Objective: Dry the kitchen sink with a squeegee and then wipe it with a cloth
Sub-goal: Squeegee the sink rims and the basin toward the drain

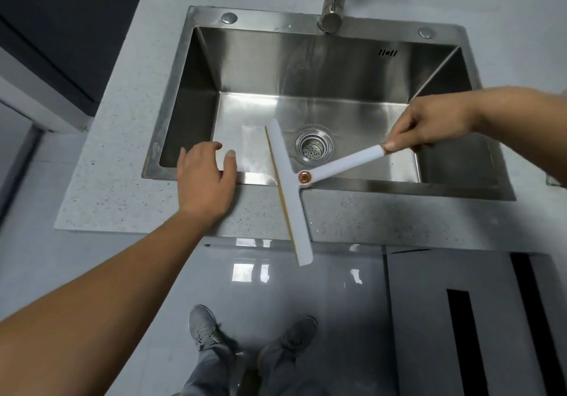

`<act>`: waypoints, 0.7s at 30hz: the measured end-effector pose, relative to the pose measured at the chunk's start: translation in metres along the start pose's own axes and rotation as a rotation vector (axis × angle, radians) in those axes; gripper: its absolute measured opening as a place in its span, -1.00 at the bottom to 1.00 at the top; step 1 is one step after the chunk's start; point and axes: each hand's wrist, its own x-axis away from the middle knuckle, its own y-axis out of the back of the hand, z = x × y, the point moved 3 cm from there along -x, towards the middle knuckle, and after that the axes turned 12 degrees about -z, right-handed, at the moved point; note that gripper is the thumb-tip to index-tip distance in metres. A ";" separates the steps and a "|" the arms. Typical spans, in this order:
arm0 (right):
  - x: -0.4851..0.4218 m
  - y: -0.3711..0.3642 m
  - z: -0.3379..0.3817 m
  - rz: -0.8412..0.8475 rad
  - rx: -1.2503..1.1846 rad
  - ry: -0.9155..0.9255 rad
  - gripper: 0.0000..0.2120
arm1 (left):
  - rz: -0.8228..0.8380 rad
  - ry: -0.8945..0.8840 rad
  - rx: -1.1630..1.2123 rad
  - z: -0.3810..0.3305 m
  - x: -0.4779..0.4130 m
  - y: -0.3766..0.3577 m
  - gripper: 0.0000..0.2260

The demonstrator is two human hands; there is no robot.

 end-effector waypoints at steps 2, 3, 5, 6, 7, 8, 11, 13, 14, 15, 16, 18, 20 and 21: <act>0.010 0.004 -0.024 -0.004 -0.004 -0.025 -0.63 | 0.041 -0.090 -0.046 -0.016 0.005 -0.006 -0.59; 0.016 0.008 -0.036 -0.016 -0.008 -0.040 -0.59 | 0.059 -0.136 -0.054 -0.026 0.008 -0.009 -0.59; 0.026 0.019 -0.058 -0.055 0.004 -0.066 -0.62 | 0.094 -0.200 -0.049 -0.046 0.015 -0.019 -0.59; 0.030 0.028 -0.070 -0.084 0.014 -0.085 -0.66 | 0.114 -0.215 -0.040 -0.057 0.018 -0.026 -0.59; 0.032 0.037 -0.080 -0.113 0.027 -0.100 -0.70 | 0.132 -0.211 -0.032 -0.064 0.021 -0.032 -0.59; 0.034 0.047 -0.090 -0.139 0.048 -0.119 -0.74 | 0.146 -0.197 -0.027 -0.070 0.023 -0.038 -0.58; 0.037 0.075 -0.111 -0.221 0.144 -0.132 -0.88 | 0.151 -0.138 -0.052 -0.077 0.028 -0.050 -0.56; 0.039 0.093 -0.117 -0.260 0.175 -0.125 -0.90 | 0.139 -0.124 -0.057 -0.077 0.028 -0.053 -0.55; 0.038 0.099 -0.115 -0.277 0.171 -0.120 -0.90 | 0.139 -0.115 -0.053 -0.076 0.027 -0.052 -0.54; 0.039 0.104 -0.113 -0.297 0.155 -0.113 -0.91 | 0.145 -0.107 -0.047 -0.076 0.027 -0.052 -0.53; 0.039 0.108 -0.109 -0.312 0.130 -0.100 -0.91 | 0.150 -0.098 -0.039 -0.077 0.027 -0.053 -0.51; 0.038 0.106 -0.098 -0.308 0.091 -0.064 -0.90 | 0.145 -0.068 -0.014 -0.078 0.028 -0.051 -0.49; 0.033 0.094 -0.085 -0.271 0.074 -0.040 -0.87 | 0.123 -0.006 0.034 -0.077 0.029 -0.049 -0.48; 0.030 0.086 -0.079 -0.234 0.076 -0.025 -0.84 | 0.113 0.028 0.055 -0.077 0.030 -0.047 -0.47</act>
